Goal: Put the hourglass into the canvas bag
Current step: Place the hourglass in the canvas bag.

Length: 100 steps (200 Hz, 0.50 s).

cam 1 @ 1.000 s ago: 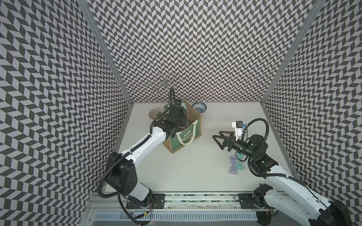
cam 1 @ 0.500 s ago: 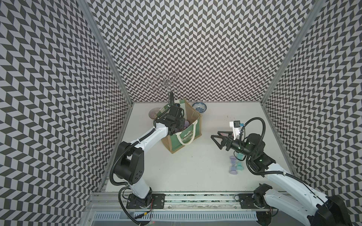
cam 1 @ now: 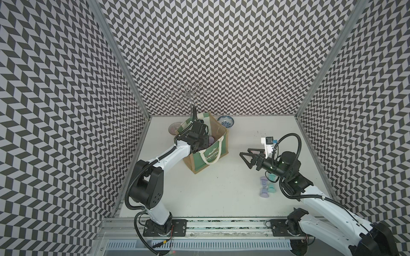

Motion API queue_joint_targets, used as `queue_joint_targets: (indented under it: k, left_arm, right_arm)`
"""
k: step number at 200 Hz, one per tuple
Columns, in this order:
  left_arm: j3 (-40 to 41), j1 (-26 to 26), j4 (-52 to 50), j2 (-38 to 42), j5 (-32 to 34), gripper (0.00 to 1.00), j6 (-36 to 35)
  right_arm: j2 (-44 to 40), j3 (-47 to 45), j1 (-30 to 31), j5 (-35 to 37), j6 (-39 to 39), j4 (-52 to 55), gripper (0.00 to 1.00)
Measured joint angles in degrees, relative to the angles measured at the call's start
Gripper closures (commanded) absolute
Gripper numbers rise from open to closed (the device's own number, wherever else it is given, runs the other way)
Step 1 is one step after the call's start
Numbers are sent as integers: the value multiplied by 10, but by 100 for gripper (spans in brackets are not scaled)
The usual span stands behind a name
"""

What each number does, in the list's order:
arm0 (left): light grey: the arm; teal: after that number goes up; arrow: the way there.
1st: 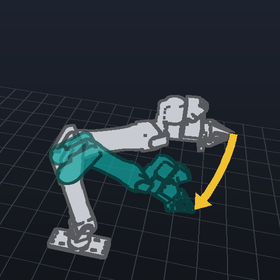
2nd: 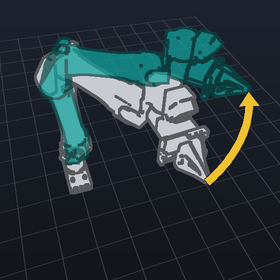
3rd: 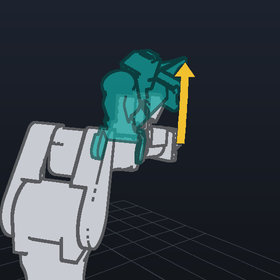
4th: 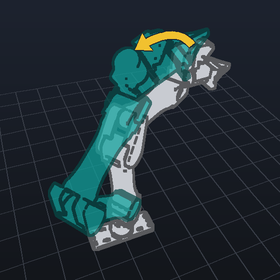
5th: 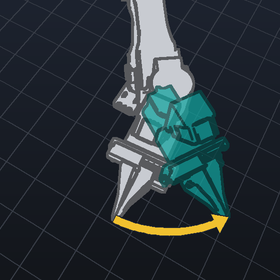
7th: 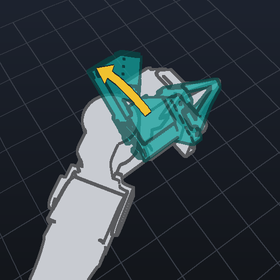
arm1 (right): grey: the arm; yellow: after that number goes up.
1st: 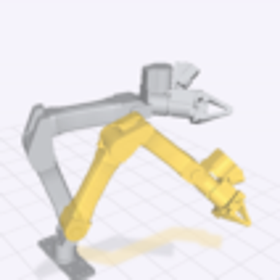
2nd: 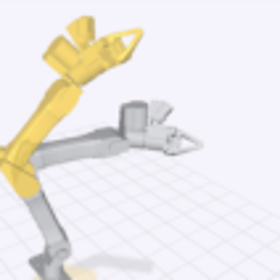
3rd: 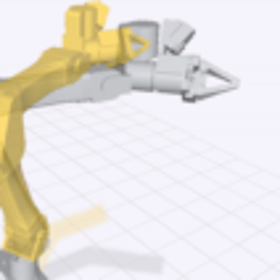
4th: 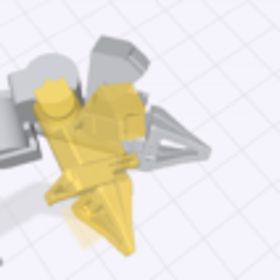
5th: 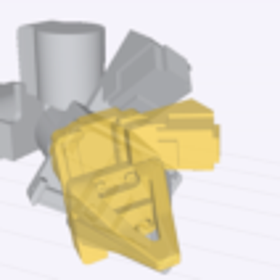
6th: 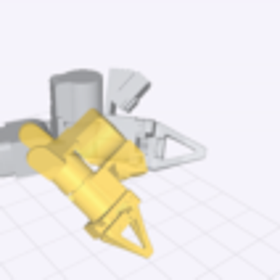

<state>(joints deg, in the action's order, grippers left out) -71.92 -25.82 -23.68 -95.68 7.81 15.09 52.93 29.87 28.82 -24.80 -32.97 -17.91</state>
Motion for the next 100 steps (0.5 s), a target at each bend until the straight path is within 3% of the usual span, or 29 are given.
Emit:
queue_joint_targets:
  k: [100]
  left_arm:
    - [1,0,0,57,-9,31,15]
  right_arm:
    - [-24,0,0,24,3,11,1]
